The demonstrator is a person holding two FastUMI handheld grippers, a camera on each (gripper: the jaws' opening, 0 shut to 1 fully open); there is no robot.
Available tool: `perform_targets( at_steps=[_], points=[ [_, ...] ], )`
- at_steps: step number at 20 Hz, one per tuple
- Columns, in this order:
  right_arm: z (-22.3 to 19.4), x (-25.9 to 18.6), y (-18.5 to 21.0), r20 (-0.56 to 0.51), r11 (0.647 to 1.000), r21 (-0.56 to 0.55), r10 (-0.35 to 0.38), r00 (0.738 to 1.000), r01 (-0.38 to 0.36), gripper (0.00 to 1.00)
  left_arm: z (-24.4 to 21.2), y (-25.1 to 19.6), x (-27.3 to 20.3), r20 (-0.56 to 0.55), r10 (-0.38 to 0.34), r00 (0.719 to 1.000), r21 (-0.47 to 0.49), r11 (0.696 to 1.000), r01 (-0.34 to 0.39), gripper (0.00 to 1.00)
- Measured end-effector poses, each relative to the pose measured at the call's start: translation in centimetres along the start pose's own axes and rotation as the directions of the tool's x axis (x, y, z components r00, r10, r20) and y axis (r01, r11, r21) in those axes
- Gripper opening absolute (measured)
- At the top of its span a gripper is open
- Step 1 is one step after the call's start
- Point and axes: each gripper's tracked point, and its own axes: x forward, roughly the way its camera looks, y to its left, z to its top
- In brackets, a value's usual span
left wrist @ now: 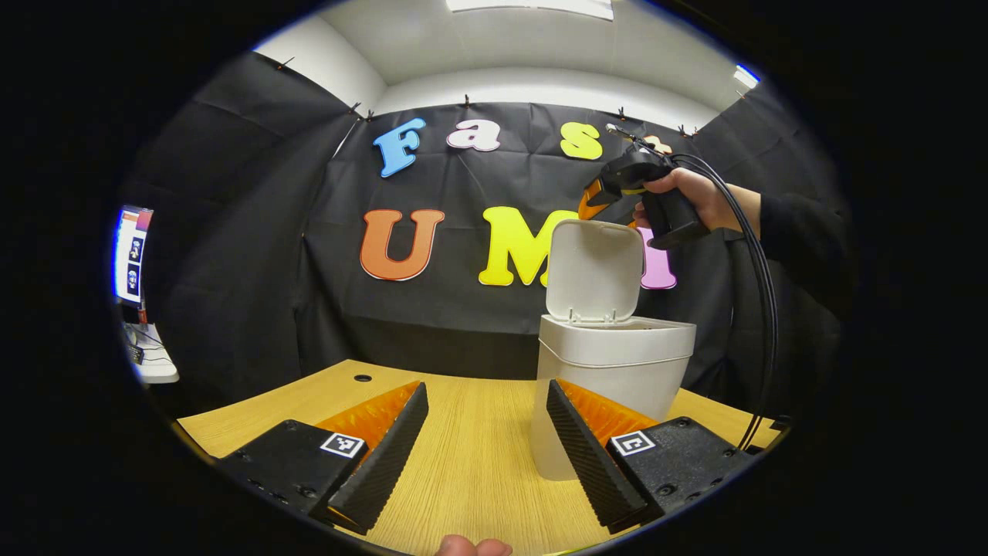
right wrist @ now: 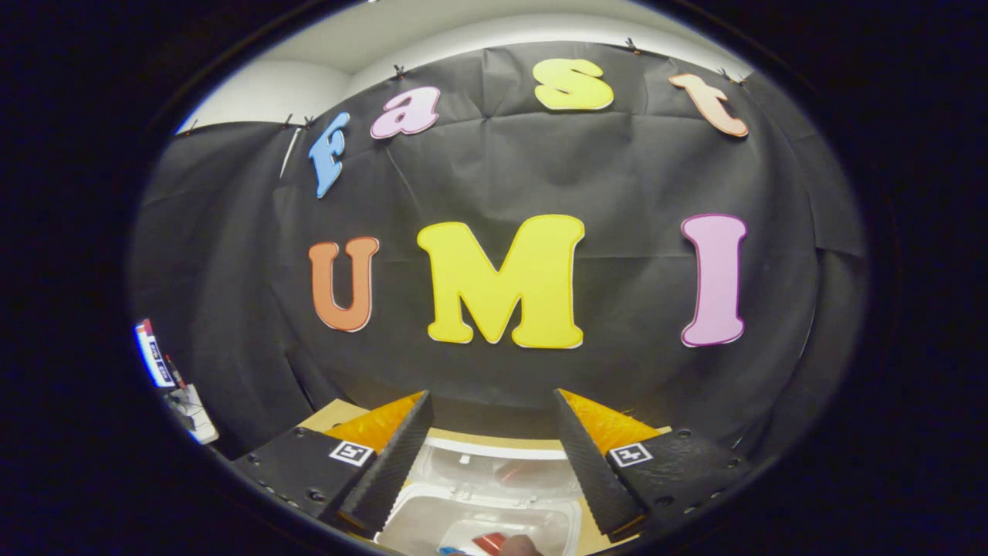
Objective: Press the lid of the desktop garbage bin to open it, pick up the crumpled paper on the desktop and throw it into the bin, then pick up the pop can on the desktop and drop it into the bin, and finally close the garbage bin lid.
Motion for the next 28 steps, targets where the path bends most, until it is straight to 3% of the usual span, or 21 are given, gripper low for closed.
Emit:
perform_targets(
  at_steps=[9,21,28],
  points=[
    [-4.6,-4.8,0.5,-0.009,1.0,0.002,0.025,1.0,-0.025,0.92,-0.6,-2.2,0.1,-0.012,-0.036,0.999,0.005,0.999,0.036,0.99],
    [-13.7,-11.6,2.5,0.044,0.988,-0.13,0.083,0.996,-0.077,0.92,-0.5,-4.2,0.1,-0.001,-0.061,0.998,-0.004,0.998,0.061,0.99],
    [-19.6,-10.8,1.5,-0.002,0.995,-0.032,0.092,0.996,-0.092,0.94,0.1,-3.8,-0.2,0.021,-0.048,0.999,-0.011,0.999,0.049,0.99]
  ],
)
